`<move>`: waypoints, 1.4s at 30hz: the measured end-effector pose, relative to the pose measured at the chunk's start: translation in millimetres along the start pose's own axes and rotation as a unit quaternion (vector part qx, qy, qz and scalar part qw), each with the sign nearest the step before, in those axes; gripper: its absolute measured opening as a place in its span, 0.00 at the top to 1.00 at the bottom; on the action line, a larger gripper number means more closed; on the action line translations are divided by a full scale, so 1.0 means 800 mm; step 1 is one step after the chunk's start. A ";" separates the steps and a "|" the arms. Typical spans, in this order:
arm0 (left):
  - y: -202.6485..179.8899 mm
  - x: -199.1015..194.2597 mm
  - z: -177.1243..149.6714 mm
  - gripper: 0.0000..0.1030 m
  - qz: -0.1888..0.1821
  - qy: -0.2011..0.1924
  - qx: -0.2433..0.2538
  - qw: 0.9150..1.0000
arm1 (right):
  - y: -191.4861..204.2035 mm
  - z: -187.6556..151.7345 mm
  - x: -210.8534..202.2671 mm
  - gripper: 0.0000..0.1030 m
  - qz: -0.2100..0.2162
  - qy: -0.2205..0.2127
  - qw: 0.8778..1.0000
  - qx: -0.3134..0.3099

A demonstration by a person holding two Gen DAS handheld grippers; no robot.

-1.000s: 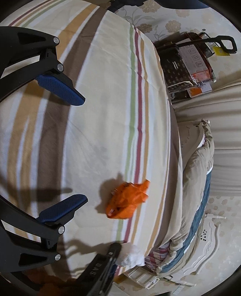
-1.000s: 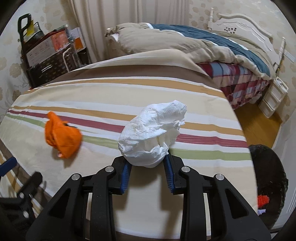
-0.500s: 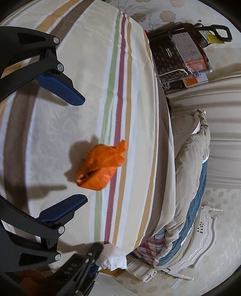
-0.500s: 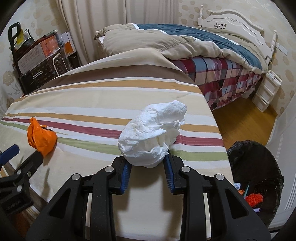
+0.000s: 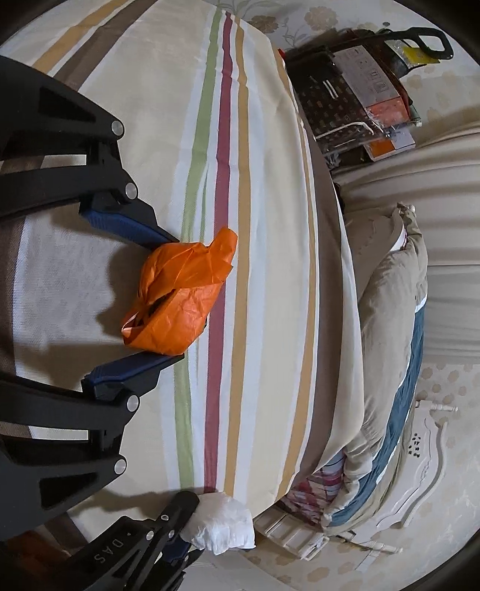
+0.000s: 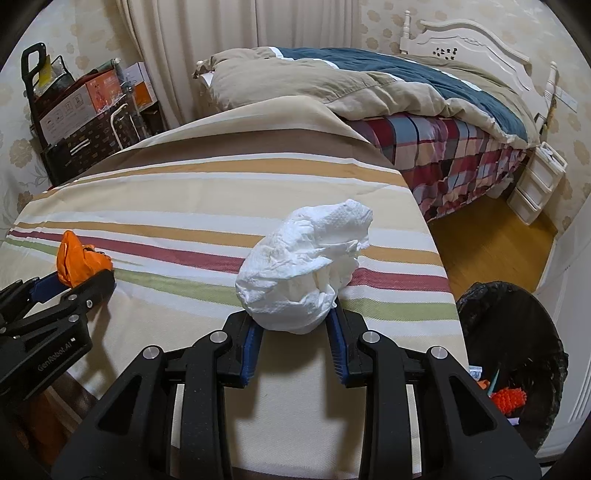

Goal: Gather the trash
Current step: 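Carry the orange and white bags over the black bin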

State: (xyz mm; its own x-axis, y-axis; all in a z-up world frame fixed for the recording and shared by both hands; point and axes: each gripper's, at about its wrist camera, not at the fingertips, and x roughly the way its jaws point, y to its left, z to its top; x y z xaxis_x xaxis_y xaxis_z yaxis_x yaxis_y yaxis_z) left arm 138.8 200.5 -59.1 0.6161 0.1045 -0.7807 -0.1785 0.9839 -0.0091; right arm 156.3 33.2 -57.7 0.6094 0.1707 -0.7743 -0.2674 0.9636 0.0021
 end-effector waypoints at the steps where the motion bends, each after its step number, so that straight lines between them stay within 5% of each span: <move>1: 0.000 -0.001 -0.001 0.47 -0.002 -0.002 0.000 1.000 | 0.001 -0.001 -0.001 0.70 0.001 0.000 1.000 0.000; 42: -0.091 -0.101 -0.102 0.47 -0.035 -0.036 0.046 0.998 | -0.048 -0.122 -0.129 0.70 0.009 -0.037 0.999 0.017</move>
State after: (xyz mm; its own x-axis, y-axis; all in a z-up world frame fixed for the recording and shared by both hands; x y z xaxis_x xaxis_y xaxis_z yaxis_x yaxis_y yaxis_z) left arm 39.7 108.7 -46.5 0.6782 0.0416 -0.7337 -0.0631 0.9980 -0.0018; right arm 30.7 -41.5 -39.5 0.6591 0.2017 -0.7245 -0.2538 0.9665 0.0381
